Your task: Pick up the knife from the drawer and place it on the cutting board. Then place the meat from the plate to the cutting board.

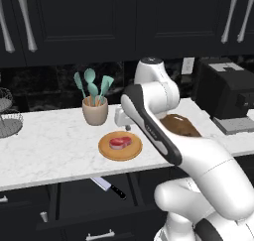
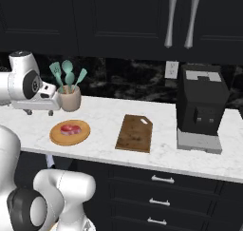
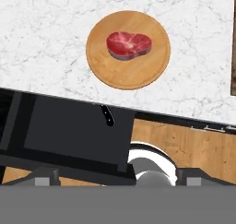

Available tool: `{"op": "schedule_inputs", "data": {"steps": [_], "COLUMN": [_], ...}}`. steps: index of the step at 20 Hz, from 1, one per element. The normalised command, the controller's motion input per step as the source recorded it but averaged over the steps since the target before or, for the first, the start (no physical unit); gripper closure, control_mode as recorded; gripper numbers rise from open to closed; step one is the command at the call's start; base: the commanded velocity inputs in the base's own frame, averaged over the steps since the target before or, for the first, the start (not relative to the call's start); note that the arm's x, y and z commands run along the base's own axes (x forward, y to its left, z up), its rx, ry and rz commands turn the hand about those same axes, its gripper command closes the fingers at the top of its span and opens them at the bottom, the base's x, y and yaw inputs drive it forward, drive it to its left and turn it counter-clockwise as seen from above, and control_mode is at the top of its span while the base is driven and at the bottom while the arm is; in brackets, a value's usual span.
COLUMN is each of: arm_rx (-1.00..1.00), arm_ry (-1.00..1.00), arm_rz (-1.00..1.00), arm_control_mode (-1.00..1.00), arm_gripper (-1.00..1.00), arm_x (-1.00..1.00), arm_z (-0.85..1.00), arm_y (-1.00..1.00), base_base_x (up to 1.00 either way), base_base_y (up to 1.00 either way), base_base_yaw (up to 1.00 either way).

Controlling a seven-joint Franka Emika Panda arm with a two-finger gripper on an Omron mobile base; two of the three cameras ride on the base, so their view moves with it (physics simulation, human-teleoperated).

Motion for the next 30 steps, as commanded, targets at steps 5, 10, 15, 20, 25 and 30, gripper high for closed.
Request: {"op": "schedule_inputs", "data": {"steps": [5,10,15,20,25,30], "arm_rx": [0.0,0.01,0.03,0.0,0.0,0.0], "arm_ry": [0.0,0.03,0.14,0.0,0.0,0.0], "arm_rz": [0.0,-0.04,-0.15,0.0,0.0,0.0], "arm_control_mode": [-1.0,-1.0,1.0,1.0,1.0,1.0], "arm_gripper": [-1.0,-1.0,-1.0,-1.0,-1.0,-1.0], "arm_x": [-0.14,-0.04,-0.02,0.0,0.0,0.0], "arm_z": [-0.06,-0.03,-0.19,0.0,0.0,0.0], "arm_y": [0.0,-0.07,-0.33,0.0,0.0,0.0], "base_base_x": [0.0,0.0,-0.02,-0.06,-0.02,0.0], "base_base_y": [0.0,0.0,-0.03,-0.35,-0.13,-0.33], "base_base_yaw": [0.0,0.0,-0.02,-0.03,0.0,0.0]}}
